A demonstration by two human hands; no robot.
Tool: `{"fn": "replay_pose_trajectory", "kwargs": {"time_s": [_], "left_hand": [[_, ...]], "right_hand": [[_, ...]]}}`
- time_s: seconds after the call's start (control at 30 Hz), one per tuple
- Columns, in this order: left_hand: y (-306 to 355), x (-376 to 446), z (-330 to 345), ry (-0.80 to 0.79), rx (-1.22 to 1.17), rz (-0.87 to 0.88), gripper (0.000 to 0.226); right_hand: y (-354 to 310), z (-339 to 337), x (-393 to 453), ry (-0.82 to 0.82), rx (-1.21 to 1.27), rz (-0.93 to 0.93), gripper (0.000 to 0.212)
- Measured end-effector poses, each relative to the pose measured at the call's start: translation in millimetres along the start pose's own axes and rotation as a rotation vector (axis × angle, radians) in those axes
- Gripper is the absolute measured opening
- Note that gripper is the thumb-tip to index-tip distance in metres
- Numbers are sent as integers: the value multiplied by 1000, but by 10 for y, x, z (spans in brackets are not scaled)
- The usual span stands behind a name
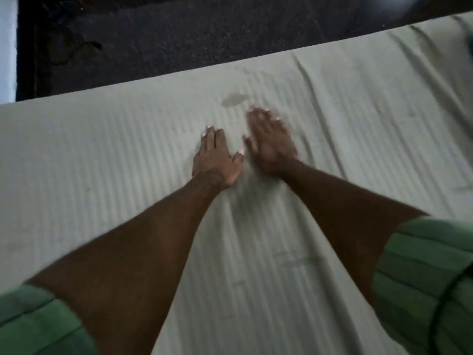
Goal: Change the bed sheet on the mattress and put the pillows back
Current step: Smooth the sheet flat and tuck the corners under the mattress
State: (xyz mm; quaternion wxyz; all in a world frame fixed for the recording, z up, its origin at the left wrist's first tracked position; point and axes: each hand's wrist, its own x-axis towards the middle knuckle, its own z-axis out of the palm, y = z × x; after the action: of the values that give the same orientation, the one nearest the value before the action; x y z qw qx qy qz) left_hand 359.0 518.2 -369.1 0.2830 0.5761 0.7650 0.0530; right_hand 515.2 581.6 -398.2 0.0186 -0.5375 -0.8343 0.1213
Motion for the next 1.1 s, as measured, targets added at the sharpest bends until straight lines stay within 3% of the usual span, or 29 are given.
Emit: {"fn": "replay_pose_trajectory", "kwargs": {"time_s": [0.07, 0.13, 0.3, 0.53, 0.67, 0.77, 0.87, 1.03, 1.1], "left_hand": [[-1, -10, -48, 23, 19, 22, 71], [108, -35, -69, 87, 47, 81, 63], [417, 79, -97, 138, 47, 254, 61], [372, 290, -173, 159, -32, 206, 65], [332, 427, -119, 142, 5, 235, 72], [394, 539, -121, 152, 66, 229, 73], [539, 696, -178, 85, 142, 171, 70], [747, 917, -261, -85, 264, 5, 78], [826, 943, -254, -94, 287, -36, 78]], "right_hand": [[366, -165, 10, 2, 33, 222, 71], [497, -293, -29, -53, 41, 282, 72], [212, -276, -122, -89, 78, 33, 68], [-24, -68, 166, -101, 131, -106, 82], [-18, -85, 579, -90, 18, -262, 79], [96, -108, 720, -66, -14, -272, 73], [544, -268, 866, -18, -7, -191, 67], [1600, -570, 945, 108, -72, 182, 74], [1623, -628, 980, 99, -104, 305, 73]]}}
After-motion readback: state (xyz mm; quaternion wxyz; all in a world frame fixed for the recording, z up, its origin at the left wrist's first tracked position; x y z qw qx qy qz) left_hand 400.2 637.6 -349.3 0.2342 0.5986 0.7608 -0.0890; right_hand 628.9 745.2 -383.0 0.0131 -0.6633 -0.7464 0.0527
